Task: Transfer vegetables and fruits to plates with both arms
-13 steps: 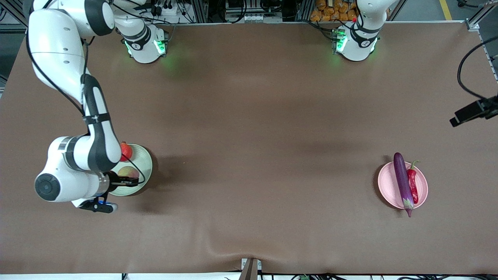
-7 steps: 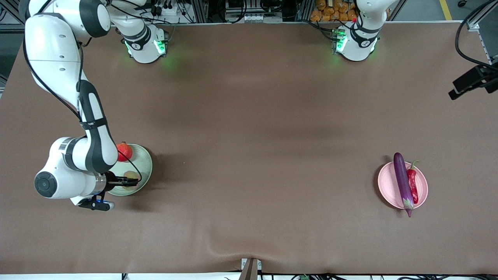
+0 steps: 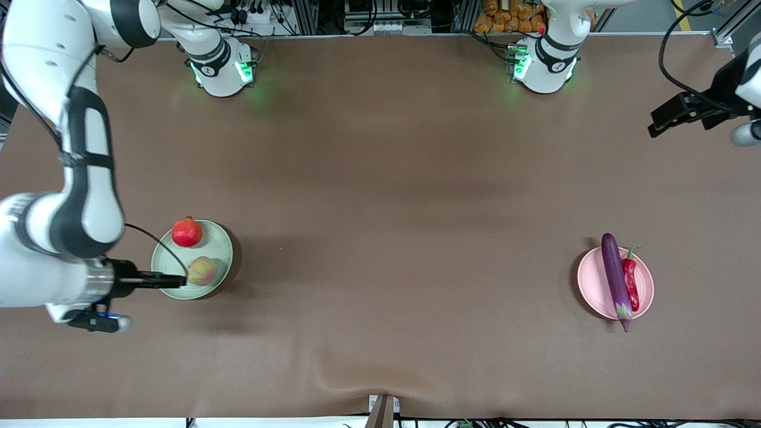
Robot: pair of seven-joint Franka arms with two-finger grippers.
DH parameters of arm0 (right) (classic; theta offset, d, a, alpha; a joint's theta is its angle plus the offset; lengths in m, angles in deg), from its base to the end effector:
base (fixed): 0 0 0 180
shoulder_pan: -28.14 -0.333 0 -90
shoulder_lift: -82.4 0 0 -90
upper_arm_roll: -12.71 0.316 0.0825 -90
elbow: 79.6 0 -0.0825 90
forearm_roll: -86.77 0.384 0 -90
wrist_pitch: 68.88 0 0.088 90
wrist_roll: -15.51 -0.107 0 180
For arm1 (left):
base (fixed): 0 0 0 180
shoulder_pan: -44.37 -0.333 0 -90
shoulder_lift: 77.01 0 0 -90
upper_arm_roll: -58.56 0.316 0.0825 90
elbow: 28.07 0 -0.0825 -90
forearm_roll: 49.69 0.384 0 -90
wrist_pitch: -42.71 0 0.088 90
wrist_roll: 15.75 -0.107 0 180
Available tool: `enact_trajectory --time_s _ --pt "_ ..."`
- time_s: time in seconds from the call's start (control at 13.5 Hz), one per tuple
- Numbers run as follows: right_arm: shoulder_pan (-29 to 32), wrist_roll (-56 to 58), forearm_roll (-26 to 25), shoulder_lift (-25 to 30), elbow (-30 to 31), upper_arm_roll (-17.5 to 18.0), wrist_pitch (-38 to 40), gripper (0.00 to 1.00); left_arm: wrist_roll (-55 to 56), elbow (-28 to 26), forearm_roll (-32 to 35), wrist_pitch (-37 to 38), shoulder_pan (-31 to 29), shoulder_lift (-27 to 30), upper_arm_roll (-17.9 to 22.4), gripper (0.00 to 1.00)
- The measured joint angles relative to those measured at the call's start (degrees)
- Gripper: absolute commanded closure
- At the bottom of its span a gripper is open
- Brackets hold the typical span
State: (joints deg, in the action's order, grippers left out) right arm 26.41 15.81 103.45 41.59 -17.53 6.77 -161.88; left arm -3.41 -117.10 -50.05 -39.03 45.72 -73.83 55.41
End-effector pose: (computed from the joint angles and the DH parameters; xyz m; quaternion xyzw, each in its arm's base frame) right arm 0.7316 -0.0017 0.3966 -0.9894 0.0440 0.0802 0.1124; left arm 0.5203 -0.0426 0.6501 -0.9970 -0.0681 0.0357 0.0037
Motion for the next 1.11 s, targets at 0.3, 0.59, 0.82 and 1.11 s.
enact_trajectory --time_s 0.3,0.59,0.82,1.11 --pt "1.2 1.4 -7.0 8.7 -3.1 0.2 9.4 0.00 0.0 0.0 0.0 -0.3 0.1 0.5 0.2 0.00" --pt "-2.8 1.4 -12.5 19.4 -1.0 0.8 12.0 0.00 0.0 0.0 0.0 -0.3 0.2 1.2 -0.2 0.00" --pt "-3.6 1.4 -14.1 28.2 9.0 0.8 9.8 0.00 0.0 0.0 0.0 0.0 0.2 2.2 0.0 0.00" --pt "-4.6 1.5 -17.2 38.2 22.5 0.9 7.0 0.00 0.0 -0.1 0.0 0.1 0.1 2.7 0.2 0.00"
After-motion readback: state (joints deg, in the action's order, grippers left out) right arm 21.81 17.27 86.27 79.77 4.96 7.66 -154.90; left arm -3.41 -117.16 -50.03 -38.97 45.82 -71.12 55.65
